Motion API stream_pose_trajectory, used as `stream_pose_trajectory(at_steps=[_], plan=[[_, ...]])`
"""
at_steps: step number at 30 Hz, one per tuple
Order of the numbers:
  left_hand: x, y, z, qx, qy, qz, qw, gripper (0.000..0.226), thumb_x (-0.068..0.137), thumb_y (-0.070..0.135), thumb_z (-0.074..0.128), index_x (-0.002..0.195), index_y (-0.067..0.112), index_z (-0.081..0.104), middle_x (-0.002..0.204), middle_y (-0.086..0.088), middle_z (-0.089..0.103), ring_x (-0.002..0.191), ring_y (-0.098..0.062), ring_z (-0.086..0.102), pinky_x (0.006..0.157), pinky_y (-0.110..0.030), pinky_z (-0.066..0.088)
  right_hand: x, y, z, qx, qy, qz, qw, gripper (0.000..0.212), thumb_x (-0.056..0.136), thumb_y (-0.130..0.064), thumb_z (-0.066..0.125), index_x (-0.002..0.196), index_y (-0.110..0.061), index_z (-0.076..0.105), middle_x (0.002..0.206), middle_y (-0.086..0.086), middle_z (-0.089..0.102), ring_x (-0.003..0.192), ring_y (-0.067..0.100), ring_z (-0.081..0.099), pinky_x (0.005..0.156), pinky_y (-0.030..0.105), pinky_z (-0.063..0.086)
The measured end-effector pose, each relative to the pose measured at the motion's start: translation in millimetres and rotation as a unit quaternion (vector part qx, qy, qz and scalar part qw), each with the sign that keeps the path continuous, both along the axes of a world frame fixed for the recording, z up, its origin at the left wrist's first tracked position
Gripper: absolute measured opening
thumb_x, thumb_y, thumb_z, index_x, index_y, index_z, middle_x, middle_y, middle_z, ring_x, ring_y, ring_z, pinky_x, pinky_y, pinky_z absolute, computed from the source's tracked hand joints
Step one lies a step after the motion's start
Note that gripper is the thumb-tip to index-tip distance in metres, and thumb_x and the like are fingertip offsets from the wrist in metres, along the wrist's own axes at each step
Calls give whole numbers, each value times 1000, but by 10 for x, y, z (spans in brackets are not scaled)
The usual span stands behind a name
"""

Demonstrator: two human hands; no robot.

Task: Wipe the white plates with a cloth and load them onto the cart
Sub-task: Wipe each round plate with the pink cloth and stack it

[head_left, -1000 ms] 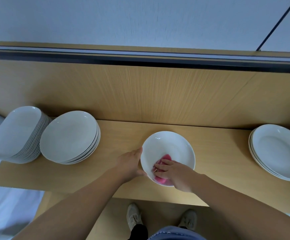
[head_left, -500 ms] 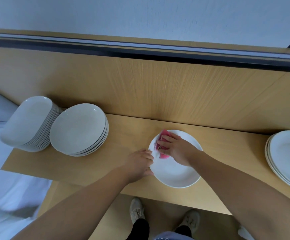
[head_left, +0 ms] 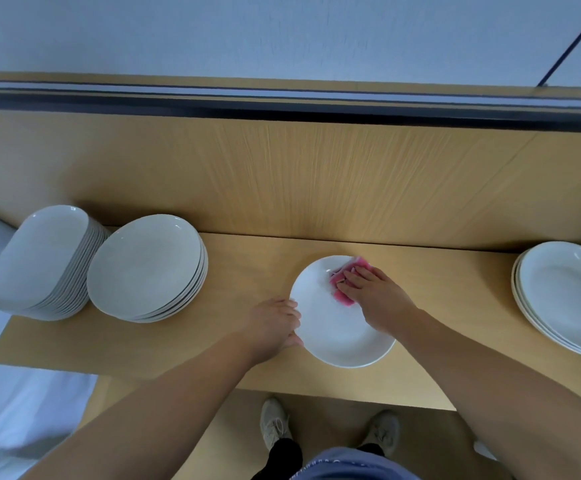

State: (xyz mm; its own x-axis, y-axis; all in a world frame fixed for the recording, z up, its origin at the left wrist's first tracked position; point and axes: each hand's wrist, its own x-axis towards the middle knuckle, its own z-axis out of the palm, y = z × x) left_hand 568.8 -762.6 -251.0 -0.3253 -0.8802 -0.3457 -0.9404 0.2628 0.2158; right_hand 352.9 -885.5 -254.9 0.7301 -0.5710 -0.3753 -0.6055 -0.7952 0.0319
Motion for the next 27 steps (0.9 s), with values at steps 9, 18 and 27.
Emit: stream_pose_trajectory(at_steps=[9, 18, 27], plan=[[6, 9, -47, -3, -1, 15, 1000, 49, 98, 48, 42, 132, 15, 57, 146, 7, 47, 144, -7, 22, 115, -24, 13, -140, 418, 8, 18, 78, -126, 989, 64, 93, -28, 42, 152, -24, 19, 151, -3, 32, 140, 22, 28, 114, 36, 19], [-13, -46, -31, 21, -7, 13, 1000, 47, 97, 46, 48, 130, 14, 57, 144, 4, 49, 143, -10, 26, 113, -25, 21, -31, 945, 74, 65, 115, -161, 978, 68, 87, -24, 43, 151, -22, 20, 144, 7, 38, 131, 30, 37, 117, 46, 15], [-23, -35, -73, 24, 4, 33, 999, 44, 96, 45, 52, 124, 13, 62, 139, 2, 54, 142, -11, 29, 110, -27, 28, 77, 1100, 245, 121, 88, -120, 981, 64, 83, -20, 45, 146, -24, 33, 142, 4, 44, 130, 27, 40, 112, 41, 21]])
